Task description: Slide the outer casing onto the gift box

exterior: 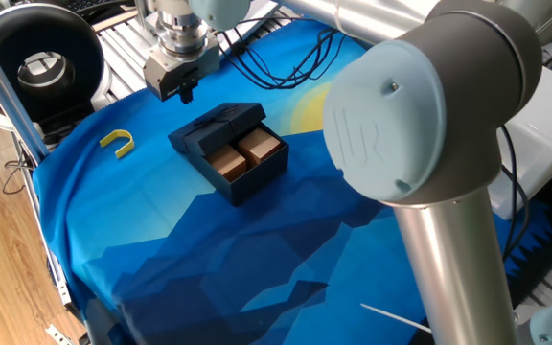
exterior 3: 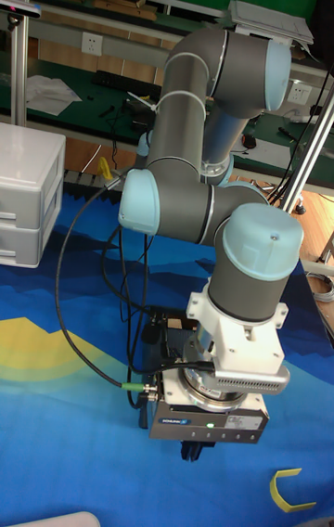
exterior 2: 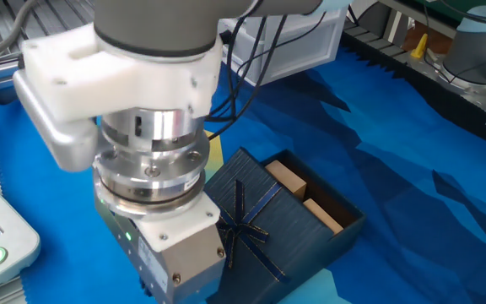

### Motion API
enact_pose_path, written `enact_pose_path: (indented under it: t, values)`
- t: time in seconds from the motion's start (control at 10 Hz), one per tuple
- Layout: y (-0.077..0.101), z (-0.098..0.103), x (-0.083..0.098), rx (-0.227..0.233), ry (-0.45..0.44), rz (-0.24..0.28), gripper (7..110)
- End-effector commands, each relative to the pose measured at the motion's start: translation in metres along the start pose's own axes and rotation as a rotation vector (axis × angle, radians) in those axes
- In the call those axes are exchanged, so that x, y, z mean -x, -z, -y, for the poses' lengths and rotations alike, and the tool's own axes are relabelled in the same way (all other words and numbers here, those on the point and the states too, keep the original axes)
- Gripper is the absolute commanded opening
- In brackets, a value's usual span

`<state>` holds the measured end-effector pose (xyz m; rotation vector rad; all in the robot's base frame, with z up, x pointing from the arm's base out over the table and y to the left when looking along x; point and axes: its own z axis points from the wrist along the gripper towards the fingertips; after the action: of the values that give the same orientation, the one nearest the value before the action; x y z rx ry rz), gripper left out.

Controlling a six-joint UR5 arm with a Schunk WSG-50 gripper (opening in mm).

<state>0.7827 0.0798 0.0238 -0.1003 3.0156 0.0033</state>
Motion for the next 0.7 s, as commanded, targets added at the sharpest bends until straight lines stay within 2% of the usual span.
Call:
enact_pose_path:
  t: [0.0,0.2,0.3,0.4,0.6]
  values:
    - [-0.013,0.003,0.000,0.012,0.007,-0.014,7]
    - [-0.011,0.009,-0.007,0.002,0.041,-0.047,7]
    - [-0.008,0.012,-0.014,-0.001,0.079,-0.082,7]
    - [-0.007,0.009,-0.017,0.016,0.090,-0.096,7]
    - [-0.006,0.007,-0.015,0.020,0.085,-0.090,7]
